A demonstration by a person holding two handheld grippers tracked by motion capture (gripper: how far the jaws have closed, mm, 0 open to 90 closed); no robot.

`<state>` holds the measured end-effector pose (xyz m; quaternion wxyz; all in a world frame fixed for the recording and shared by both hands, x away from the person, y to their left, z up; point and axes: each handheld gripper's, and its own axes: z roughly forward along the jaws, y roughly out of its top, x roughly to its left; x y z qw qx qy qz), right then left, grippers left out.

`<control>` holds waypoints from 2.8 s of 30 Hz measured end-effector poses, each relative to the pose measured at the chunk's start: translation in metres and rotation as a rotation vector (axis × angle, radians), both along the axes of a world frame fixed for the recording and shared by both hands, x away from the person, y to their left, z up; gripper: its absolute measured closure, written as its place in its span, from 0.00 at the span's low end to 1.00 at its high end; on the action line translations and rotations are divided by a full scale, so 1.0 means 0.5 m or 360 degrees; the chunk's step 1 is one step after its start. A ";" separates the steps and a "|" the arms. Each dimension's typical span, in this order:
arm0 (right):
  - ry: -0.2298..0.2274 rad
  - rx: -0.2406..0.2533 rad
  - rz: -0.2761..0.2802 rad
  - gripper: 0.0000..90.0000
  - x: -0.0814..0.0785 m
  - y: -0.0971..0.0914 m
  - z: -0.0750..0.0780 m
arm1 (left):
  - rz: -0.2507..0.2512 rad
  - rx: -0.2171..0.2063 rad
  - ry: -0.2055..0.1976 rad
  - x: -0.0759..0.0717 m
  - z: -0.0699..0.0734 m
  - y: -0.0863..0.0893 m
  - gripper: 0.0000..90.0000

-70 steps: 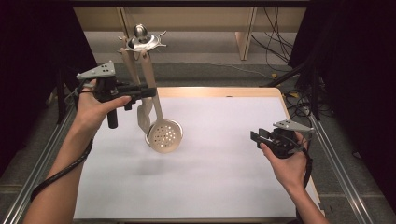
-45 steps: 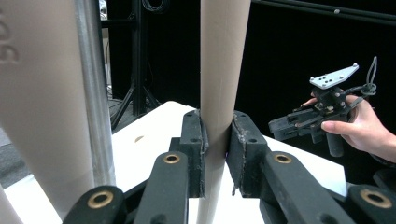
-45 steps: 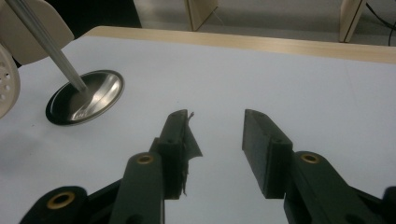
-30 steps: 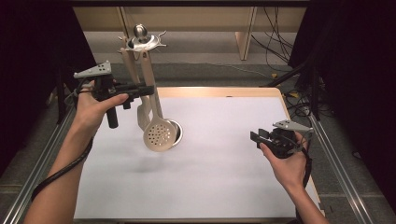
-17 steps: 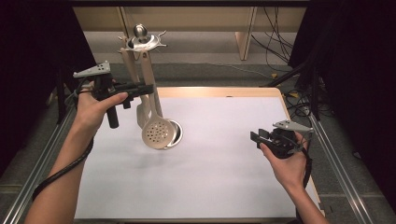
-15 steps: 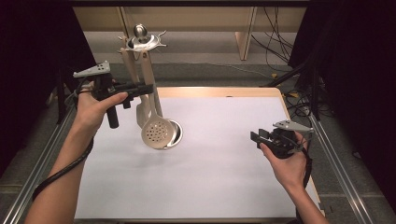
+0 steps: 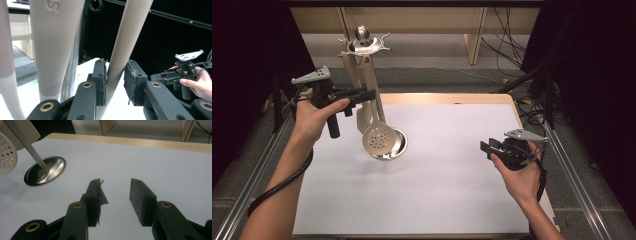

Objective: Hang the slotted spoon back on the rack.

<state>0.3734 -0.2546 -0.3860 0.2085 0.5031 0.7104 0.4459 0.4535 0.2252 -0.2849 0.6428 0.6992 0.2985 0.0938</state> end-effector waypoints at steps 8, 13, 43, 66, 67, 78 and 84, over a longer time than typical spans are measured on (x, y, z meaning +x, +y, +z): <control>0.0011 0.0035 0.0011 0.68 0.001 0.003 -0.003 | 0.0055 0.0045 -0.0031 -0.008 0.000 -0.007 0.78; 0.0000 -0.0003 0.0006 0.68 0.001 0.000 -0.002 | 0.0111 0.0129 -0.0083 -0.015 0.000 -0.015 0.76; 0.0017 0.0034 -0.0026 0.67 -0.003 0.000 0.000 | 0.0379 0.0367 -0.0366 -0.121 -0.035 -0.004 0.42; 0.0019 -0.0001 -0.0040 0.66 0.000 0.004 -0.005 | 0.0400 0.0420 -0.0335 -0.181 -0.135 0.023 0.43; 0.0054 0.0015 -0.0040 0.66 -0.003 0.005 -0.003 | 0.0399 0.0427 -0.0332 -0.185 -0.145 0.025 0.43; 0.0007 -0.0024 -0.0012 0.66 0.002 0.000 -0.008 | 0.0399 0.0408 -0.0278 -0.212 -0.214 0.023 0.44; 0.0035 -0.0031 0.0001 0.66 0.002 0.001 -0.011 | 0.0432 0.0395 -0.0246 -0.232 -0.253 0.022 0.44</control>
